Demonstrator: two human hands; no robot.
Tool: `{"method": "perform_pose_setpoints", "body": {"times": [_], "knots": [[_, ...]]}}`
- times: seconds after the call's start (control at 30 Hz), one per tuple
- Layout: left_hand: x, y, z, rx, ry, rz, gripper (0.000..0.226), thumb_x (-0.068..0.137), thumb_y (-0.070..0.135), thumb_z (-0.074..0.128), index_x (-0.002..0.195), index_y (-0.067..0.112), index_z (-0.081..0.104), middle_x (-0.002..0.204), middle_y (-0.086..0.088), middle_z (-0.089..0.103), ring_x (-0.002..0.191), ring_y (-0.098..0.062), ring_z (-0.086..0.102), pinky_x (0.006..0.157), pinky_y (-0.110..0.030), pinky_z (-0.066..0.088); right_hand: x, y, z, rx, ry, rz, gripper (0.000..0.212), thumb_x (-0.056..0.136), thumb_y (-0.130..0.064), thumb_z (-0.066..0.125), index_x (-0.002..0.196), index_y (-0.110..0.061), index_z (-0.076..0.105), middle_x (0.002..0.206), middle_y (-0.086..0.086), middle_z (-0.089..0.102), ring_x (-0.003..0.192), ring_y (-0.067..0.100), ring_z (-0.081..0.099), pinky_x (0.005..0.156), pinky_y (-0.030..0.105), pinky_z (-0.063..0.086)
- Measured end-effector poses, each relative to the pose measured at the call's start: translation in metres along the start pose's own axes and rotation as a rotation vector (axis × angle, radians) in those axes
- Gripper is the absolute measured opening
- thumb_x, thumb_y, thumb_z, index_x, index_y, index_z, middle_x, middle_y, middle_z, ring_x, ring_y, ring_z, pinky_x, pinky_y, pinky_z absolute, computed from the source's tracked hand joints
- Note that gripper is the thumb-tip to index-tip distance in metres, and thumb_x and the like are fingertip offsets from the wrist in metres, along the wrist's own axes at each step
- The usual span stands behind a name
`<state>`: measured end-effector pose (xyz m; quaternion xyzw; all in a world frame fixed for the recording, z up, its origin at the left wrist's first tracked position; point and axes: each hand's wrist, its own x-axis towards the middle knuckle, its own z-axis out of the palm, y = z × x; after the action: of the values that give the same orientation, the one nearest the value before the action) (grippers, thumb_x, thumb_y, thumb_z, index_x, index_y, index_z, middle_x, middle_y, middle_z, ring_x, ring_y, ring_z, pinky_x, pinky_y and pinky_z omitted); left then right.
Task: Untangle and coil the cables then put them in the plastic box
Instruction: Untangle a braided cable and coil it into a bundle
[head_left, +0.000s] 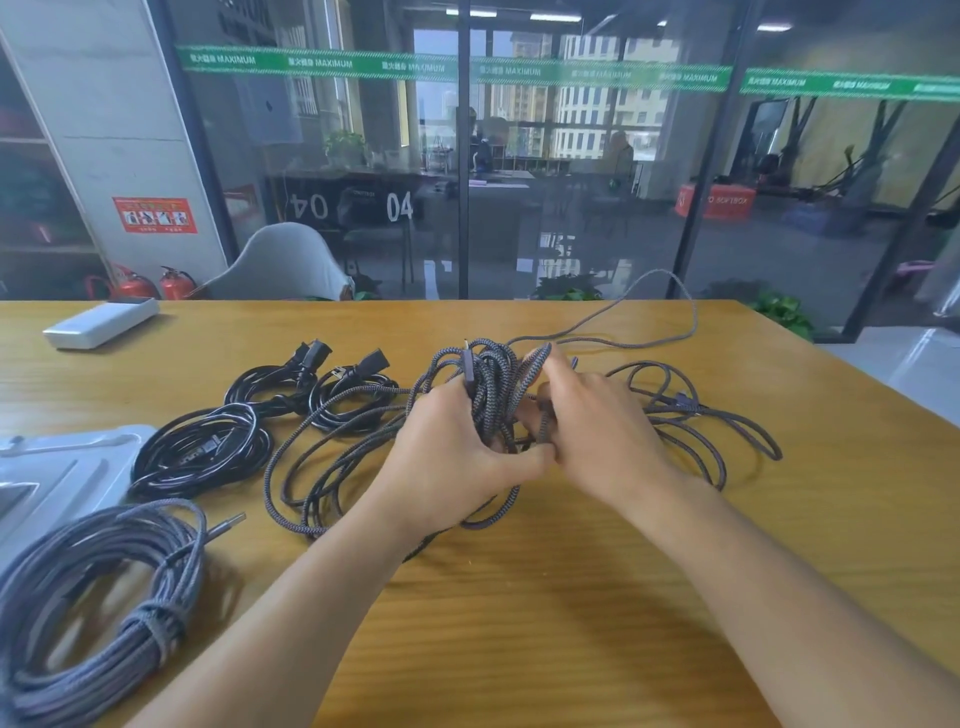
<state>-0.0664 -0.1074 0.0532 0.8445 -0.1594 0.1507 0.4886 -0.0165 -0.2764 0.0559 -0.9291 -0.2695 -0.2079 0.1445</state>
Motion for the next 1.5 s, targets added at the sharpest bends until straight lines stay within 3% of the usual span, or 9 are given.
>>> {"method": "perform_pose_setpoints", "body": {"times": [0.1, 0.27, 0.47, 0.63, 0.77, 1.03, 1.3, 1.4, 1.5], "knots": [[0.002, -0.003, -0.012, 0.011, 0.046, 0.000, 0.024, 0.078, 0.032, 0.075, 0.077, 0.011, 0.063, 0.058, -0.015, 0.054, 0.051, -0.016, 0.040, 0.048, -0.038, 0.040, -0.002, 0.001, -0.002, 0.116, 0.022, 0.004, 0.027, 0.101, -0.042, 0.063, 0.095, -0.035, 0.038, 0.064, -0.015, 0.053, 0.060, 0.006, 0.049, 0.053, 0.025, 0.030], [0.002, -0.007, -0.027, -0.015, 0.200, -0.020, 0.021, 0.087, 0.008, 0.070, 0.076, -0.002, 0.055, 0.054, 0.002, 0.043, 0.051, -0.017, 0.034, 0.048, -0.033, 0.033, -0.003, 0.000, 0.001, 0.117, -0.033, 0.011, 0.028, 0.097, -0.058, 0.061, 0.087, -0.033, 0.060, 0.059, -0.011, 0.062, 0.062, 0.006, 0.059, 0.059, 0.025, 0.041], [0.002, -0.005, -0.032, -0.047, 0.297, 0.001, 0.021, 0.087, 0.006, 0.067, 0.085, -0.010, 0.054, 0.058, -0.012, 0.047, 0.053, -0.020, 0.039, 0.046, -0.042, 0.038, -0.008, 0.005, -0.005, 0.539, -0.639, 0.075, 0.020, 0.103, -0.032, 0.064, 0.089, -0.020, 0.071, 0.057, -0.014, 0.061, 0.052, 0.005, 0.053, 0.064, 0.022, 0.049], [0.004, -0.009, -0.046, -0.124, 0.375, -0.044, 0.016, 0.089, 0.005, 0.067, 0.089, -0.006, 0.056, 0.060, -0.003, 0.050, 0.055, -0.019, 0.042, 0.052, -0.042, 0.042, -0.008, 0.012, 0.006, 0.742, -0.494, 0.150, 0.011, 0.106, -0.021, 0.060, 0.107, -0.019, 0.071, 0.068, -0.005, 0.067, 0.052, 0.012, 0.054, 0.057, 0.028, 0.048], [0.003, -0.009, -0.040, -0.169, 0.335, -0.018, 0.020, 0.086, 0.011, 0.068, 0.088, -0.004, 0.054, 0.062, -0.006, 0.046, 0.057, -0.020, 0.038, 0.051, -0.043, 0.039, -0.011, 0.000, 0.007, 1.015, -0.666, 0.139, 0.025, 0.106, -0.012, 0.059, 0.129, -0.019, 0.062, 0.097, 0.007, 0.077, 0.061, 0.020, 0.063, 0.057, 0.030, 0.051], [0.005, -0.014, -0.047, -0.146, 0.347, -0.028, 0.013, 0.091, 0.008, 0.070, 0.085, 0.018, 0.063, 0.060, 0.001, 0.052, 0.055, -0.019, 0.044, 0.054, -0.040, 0.043, -0.005, -0.006, 0.003, 1.179, -0.227, 0.285, 0.012, 0.110, -0.011, 0.045, 0.106, -0.013, 0.056, 0.101, 0.007, 0.075, 0.078, 0.022, 0.070, 0.060, 0.037, 0.058], [0.006, -0.013, -0.042, -0.136, 0.304, -0.057, 0.007, 0.092, 0.011, 0.072, 0.092, 0.015, 0.067, 0.054, 0.007, 0.050, 0.049, -0.015, 0.040, 0.048, -0.033, 0.041, -0.003, 0.016, -0.013, 0.456, 0.421, -0.002, 0.041, 0.112, -0.013, 0.038, 0.140, -0.030, 0.062, 0.078, -0.008, 0.054, 0.070, 0.009, 0.050, 0.065, 0.021, 0.039], [0.005, -0.011, -0.039, -0.140, 0.291, -0.060, 0.006, 0.093, 0.012, 0.072, 0.093, 0.013, 0.066, 0.053, 0.008, 0.050, 0.048, -0.014, 0.041, 0.047, -0.030, 0.040, -0.004, 0.017, -0.020, 0.465, 0.373, 0.024, 0.040, 0.112, -0.014, 0.039, 0.140, -0.032, 0.062, 0.078, 0.000, 0.056, 0.071, 0.013, 0.051, 0.066, 0.025, 0.040], [0.005, -0.014, -0.040, -0.136, 0.294, -0.084, 0.007, 0.092, 0.011, 0.071, 0.090, 0.009, 0.065, 0.055, 0.005, 0.051, 0.050, -0.017, 0.043, 0.051, -0.035, 0.042, -0.002, 0.026, -0.021, 0.708, 0.044, 0.202, 0.030, 0.107, -0.028, 0.056, 0.135, -0.038, 0.060, 0.089, -0.001, 0.067, 0.078, 0.012, 0.061, 0.069, 0.022, 0.043]]}}
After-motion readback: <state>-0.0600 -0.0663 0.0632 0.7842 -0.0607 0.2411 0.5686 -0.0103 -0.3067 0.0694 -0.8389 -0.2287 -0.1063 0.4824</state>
